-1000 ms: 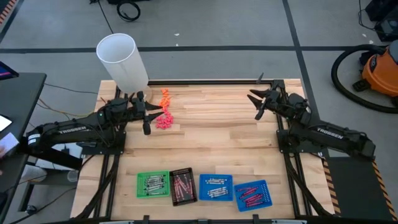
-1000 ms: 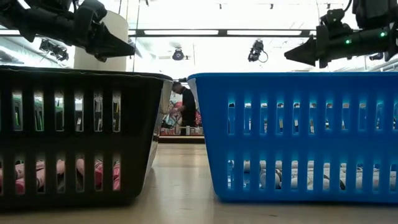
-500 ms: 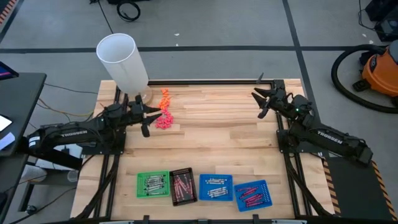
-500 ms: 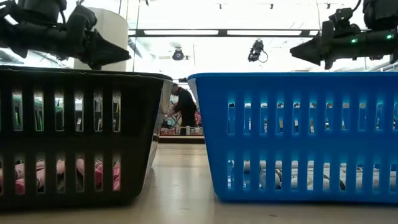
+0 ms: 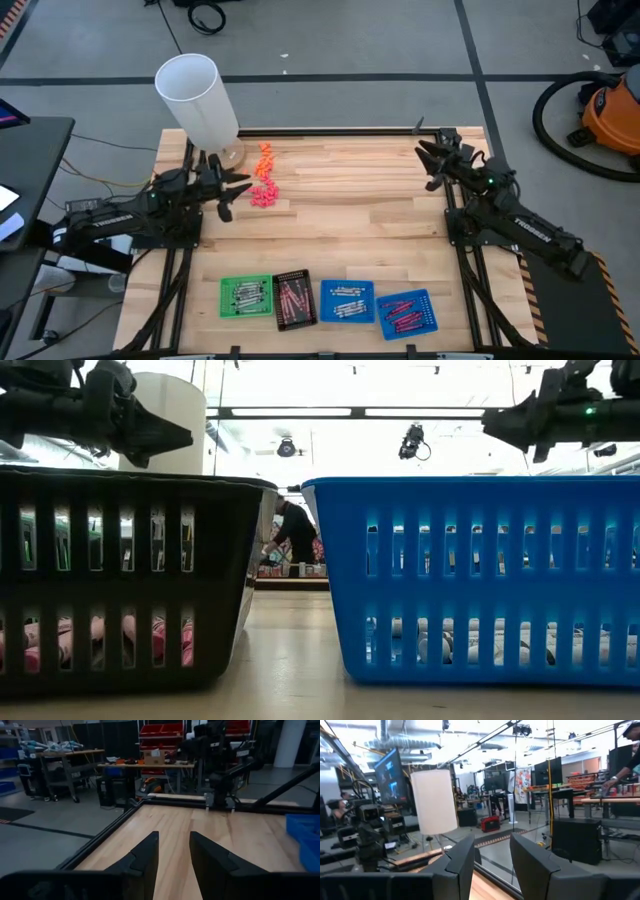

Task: Sort crayons
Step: Return to home position

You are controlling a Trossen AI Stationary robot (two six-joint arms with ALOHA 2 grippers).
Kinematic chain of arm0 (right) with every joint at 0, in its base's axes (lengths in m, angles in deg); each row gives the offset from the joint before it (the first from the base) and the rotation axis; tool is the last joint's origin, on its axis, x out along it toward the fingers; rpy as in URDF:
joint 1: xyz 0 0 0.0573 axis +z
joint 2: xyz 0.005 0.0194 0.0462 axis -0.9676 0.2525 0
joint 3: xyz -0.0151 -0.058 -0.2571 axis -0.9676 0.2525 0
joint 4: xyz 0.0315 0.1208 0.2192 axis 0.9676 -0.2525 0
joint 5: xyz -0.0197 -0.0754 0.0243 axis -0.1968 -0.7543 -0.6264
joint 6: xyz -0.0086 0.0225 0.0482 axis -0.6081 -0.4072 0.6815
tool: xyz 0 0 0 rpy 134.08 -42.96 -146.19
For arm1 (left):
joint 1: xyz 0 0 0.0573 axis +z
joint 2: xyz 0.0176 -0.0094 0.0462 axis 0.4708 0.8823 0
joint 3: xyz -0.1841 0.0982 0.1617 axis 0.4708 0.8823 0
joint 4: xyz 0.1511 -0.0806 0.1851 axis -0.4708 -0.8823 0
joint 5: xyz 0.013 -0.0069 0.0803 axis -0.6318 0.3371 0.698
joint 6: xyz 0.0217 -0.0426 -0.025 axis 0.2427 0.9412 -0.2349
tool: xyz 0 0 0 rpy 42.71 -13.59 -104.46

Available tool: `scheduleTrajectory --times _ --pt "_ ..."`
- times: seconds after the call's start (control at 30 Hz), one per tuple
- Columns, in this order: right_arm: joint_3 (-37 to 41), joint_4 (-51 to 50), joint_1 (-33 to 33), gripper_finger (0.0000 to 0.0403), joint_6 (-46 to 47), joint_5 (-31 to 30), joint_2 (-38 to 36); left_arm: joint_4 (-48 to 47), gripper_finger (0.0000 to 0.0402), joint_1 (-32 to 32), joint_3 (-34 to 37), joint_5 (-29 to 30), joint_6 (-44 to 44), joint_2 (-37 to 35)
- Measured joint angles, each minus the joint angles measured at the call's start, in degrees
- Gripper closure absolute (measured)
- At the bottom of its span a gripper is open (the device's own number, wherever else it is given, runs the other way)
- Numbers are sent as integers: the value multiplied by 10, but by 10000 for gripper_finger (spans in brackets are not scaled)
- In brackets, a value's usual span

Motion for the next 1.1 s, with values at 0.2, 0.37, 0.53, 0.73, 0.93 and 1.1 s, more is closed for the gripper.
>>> scheduleTrajectory --times 0.2,0.37,0.53,0.73,0.93,1.1 --pt "25 14 1 267 47 3 -6 7 283 -26 0 12 -2 -2" --pt "42 36 4 267 52 3 -6 15 283 -54 4 40 -3 -2" --pt "58 50 4 267 55 5 -6 127 283 -86 81 72 10 -6" --pt "51 32 -4 267 38 34 -22 129 283 -106 102 103 6 -8" --pt "49 -25 -33 267 30 31 -64 102 283 -133 103 139 -31 -47" --pt "49 -37 -41 267 37 67 -91 93 283 -162 103 152 -58 -96"
